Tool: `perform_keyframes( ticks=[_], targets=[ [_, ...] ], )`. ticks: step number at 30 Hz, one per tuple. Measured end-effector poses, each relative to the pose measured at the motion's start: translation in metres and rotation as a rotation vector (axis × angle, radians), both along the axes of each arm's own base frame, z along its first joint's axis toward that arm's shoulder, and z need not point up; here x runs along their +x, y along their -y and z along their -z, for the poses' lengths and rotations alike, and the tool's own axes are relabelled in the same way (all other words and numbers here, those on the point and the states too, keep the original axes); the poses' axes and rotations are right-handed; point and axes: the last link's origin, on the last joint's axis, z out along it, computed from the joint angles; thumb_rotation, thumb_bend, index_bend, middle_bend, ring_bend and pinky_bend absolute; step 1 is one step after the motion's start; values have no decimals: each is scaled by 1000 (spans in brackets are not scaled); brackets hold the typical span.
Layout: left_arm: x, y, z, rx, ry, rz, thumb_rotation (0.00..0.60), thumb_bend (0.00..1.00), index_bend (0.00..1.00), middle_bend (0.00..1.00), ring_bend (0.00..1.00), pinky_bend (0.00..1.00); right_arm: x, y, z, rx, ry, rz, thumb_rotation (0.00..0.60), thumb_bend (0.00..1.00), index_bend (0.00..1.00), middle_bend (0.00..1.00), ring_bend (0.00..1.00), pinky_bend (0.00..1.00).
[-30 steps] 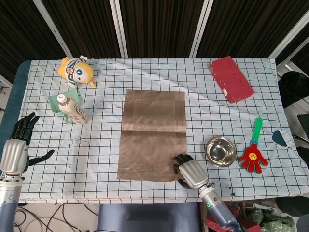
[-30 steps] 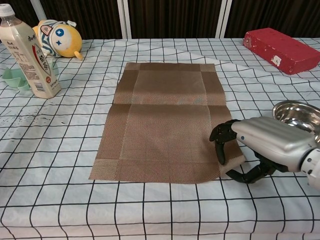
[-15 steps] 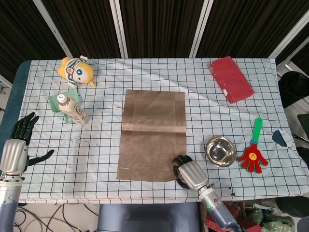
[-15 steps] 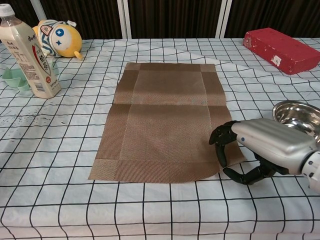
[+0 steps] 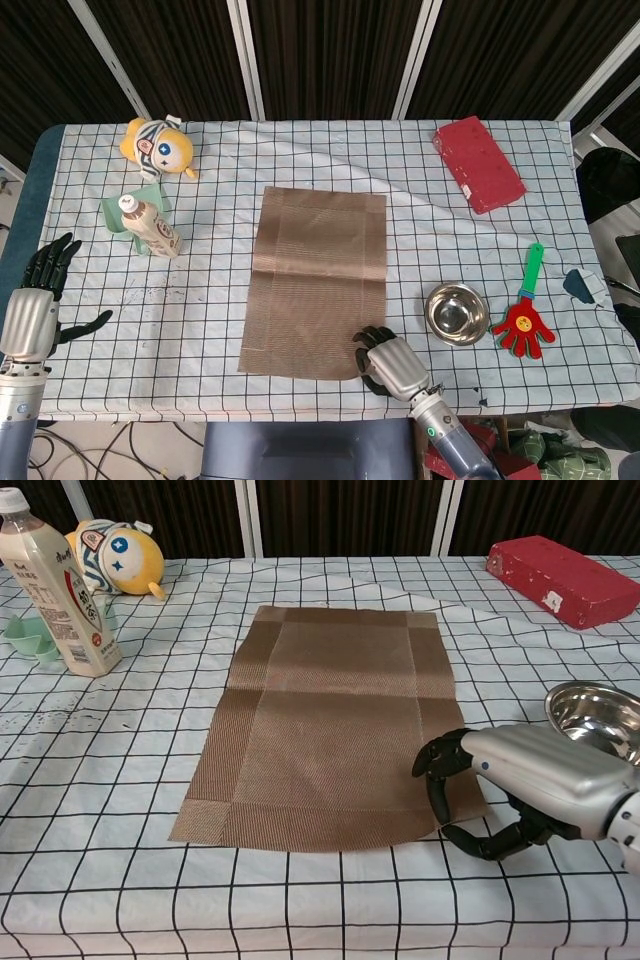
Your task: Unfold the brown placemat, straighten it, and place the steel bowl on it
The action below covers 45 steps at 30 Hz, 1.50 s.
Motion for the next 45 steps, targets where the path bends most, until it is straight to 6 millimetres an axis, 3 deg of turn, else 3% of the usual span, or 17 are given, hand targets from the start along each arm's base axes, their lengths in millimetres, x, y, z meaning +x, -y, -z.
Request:
perform_keyframes(
  ticks=[13, 24, 45],
  targets=[
    [0, 0, 0, -1, 0, 0, 600, 37, 0, 0, 18, 67, 23, -24, -4, 55, 66, -58, 600, 468, 647, 247, 156, 220],
    [0, 0, 0, -4, 4, -1, 600, 37, 0, 0, 18, 67, 23, -19, -18, 2, 63, -49, 600, 477, 656, 248, 156, 220],
    [0, 0, 3, -10, -4, -6, 600, 38, 0, 0, 18, 67, -21, 35, -102, -204, -234, 43, 600, 481, 674, 248, 156, 220]
  ],
)
